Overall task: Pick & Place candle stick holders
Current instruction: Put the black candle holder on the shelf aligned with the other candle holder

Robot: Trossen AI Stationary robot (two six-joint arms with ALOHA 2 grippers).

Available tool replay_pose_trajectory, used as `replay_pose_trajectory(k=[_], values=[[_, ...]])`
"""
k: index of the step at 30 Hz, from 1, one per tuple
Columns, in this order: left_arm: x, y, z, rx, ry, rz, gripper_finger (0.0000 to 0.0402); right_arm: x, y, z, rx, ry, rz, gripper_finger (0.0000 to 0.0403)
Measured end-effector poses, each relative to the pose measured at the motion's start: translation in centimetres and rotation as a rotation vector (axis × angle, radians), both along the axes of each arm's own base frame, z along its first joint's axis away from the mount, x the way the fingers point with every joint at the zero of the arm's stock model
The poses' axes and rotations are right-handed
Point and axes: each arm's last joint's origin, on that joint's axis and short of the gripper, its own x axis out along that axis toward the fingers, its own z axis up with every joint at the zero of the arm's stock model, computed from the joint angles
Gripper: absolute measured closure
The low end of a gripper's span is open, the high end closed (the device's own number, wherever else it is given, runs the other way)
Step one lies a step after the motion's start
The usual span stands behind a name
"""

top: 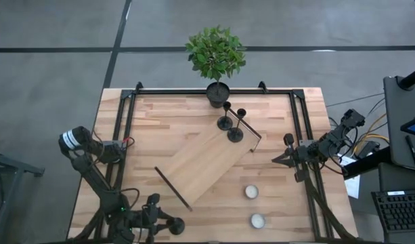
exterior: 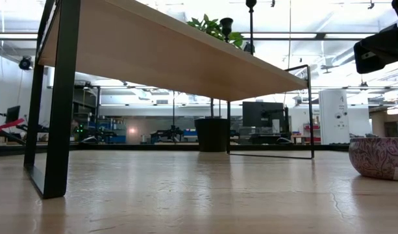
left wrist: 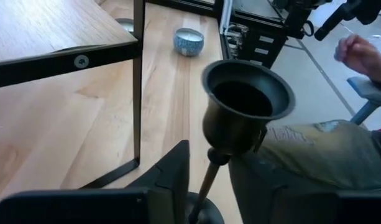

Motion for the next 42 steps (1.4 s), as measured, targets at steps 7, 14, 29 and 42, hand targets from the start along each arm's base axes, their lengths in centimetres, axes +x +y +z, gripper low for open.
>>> replay_pose_trajectory(k=[7, 14, 29, 42], values=[[0.1, 0.1, 0.0, 0.020, -0.002, -0.003, 0.0363, 0.0, 0.0, 0.0, 0.000, 0.000, 0.000, 0.0394], [0.1, 0.1, 0.0, 0.033, -0.007, -0.007, 0.0387, 0.0, 0.0, 0.0, 0.000, 0.000, 0.000, 0.0394], [0.4, -0.5, 1.2, 0.028, -0.101, -0.047, 0.0382, 0.0, 0.0, 0.0, -0.003, -0.001, 0.000, 0.0394], [0.6, -1.0, 2.4, 0.007, -0.192, -0.111, 0.0379, 0.1, 0.1, 1.4, 0.413, -0.061, -0.013, 0.0394]])
